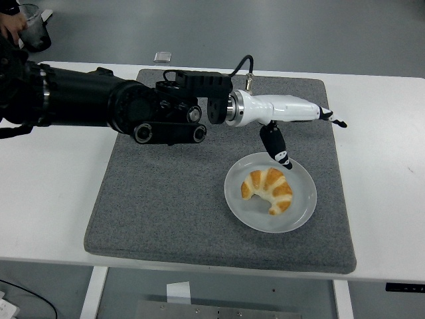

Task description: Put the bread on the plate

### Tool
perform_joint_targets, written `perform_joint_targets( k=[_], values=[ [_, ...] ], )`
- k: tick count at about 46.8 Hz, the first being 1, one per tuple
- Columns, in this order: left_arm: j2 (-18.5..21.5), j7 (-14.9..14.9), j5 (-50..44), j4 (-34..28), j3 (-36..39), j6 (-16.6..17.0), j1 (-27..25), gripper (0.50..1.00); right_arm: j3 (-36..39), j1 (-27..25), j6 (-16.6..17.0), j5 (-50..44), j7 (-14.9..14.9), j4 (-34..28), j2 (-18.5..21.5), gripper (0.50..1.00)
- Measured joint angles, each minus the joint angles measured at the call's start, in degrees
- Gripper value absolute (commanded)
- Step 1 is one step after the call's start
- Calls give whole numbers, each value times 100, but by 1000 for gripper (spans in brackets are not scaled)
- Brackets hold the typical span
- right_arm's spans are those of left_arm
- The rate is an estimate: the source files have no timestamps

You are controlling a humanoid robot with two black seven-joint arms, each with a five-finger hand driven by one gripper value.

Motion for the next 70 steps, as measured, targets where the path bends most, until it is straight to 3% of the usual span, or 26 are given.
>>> perform_joint_targets(
  k=[8, 18, 26, 43, 54, 70],
  values=[
    [566, 15, -485, 121, -455, -14, 19, 1000, 0, -2, 0, 0, 0, 0, 0, 932],
    [915, 31, -1503, 741, -1083, -57, 233, 1000, 0, -1, 0, 0, 0, 0, 0, 932],
    [964, 18, -2404, 1320, -1607, -108, 508, 1000, 0, 2, 0, 0, 0, 0, 0, 932],
    [961, 42, -3409, 1798, -3742, -83, 1900, 1000, 0, 2, 0, 0, 0, 0, 0, 932],
    [957, 53, -4418, 2325, -4725, -102, 2538, 1000, 0, -3, 1, 0, 0, 0, 0, 932],
    [820, 40, -4589, 2867, -6256, -487, 3461, 1000, 34, 6, 86, 15, 0, 67, 0, 932]
  ],
)
